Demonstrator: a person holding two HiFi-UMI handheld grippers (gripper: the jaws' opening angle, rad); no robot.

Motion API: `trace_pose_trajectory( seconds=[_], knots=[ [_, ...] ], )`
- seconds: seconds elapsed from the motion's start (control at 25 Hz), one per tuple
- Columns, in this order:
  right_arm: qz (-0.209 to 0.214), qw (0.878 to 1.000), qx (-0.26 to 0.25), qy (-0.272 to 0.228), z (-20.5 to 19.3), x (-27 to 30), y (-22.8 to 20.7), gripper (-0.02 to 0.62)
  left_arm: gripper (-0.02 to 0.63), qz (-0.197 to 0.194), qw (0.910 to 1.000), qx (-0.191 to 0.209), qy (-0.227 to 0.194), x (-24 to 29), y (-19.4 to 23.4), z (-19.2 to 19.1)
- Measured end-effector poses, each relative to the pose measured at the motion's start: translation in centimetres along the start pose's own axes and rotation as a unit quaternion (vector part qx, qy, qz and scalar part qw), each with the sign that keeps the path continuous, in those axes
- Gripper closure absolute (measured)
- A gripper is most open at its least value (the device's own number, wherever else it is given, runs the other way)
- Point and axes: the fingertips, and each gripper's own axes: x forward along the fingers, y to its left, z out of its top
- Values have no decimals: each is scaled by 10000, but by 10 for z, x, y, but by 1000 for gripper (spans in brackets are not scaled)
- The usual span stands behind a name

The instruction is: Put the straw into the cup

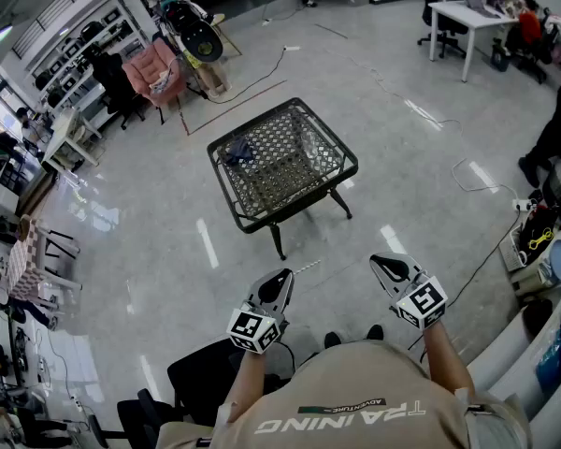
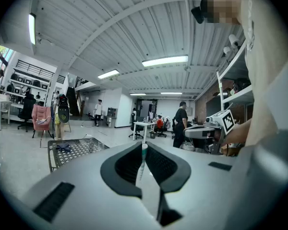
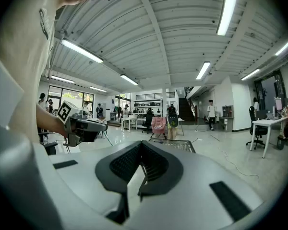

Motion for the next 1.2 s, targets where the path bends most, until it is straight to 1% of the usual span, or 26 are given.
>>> trace_pose_trajectory(
  seconds=[0.24, 0.4, 0.64, 0.8, 0.92, 1.0, 1.12, 1.2],
  knots=[
    [64, 10000, 0, 50, -9, -5, 10, 578, 570, 119, 9999, -35, 10, -14, 4, -10],
    [92, 9999, 86, -111, -2, -4, 18, 578, 571, 100, 9999, -51, 18, -19, 10, -10],
    [-89, 9996, 226, -112, -10, 1, 19, 578, 570, -118, 9999, 79, 94, -10, 12, -11],
    [-221, 9993, 272, -91, -7, 11, 31, 578, 571, -303, 9995, 81, 106, -13, 25, -6],
    [-365, 9991, 227, 21, -10, 15, 42, 578, 571, -458, 9988, 29, 145, -16, 38, -12],
    [-448, 9987, 151, 214, -17, 12, 46, 578, 571, -523, 9985, -42, 167, -14, 44, -18],
    [-506, 9973, -37, 532, -27, 6, 50, 578, 571, -537, 9984, -101, 168, -10, 51, -22],
    [-529, 9968, -85, 596, -30, 6, 46, 578, 571, -517, 9985, -100, 144, -7, 54, -23]
  ],
)
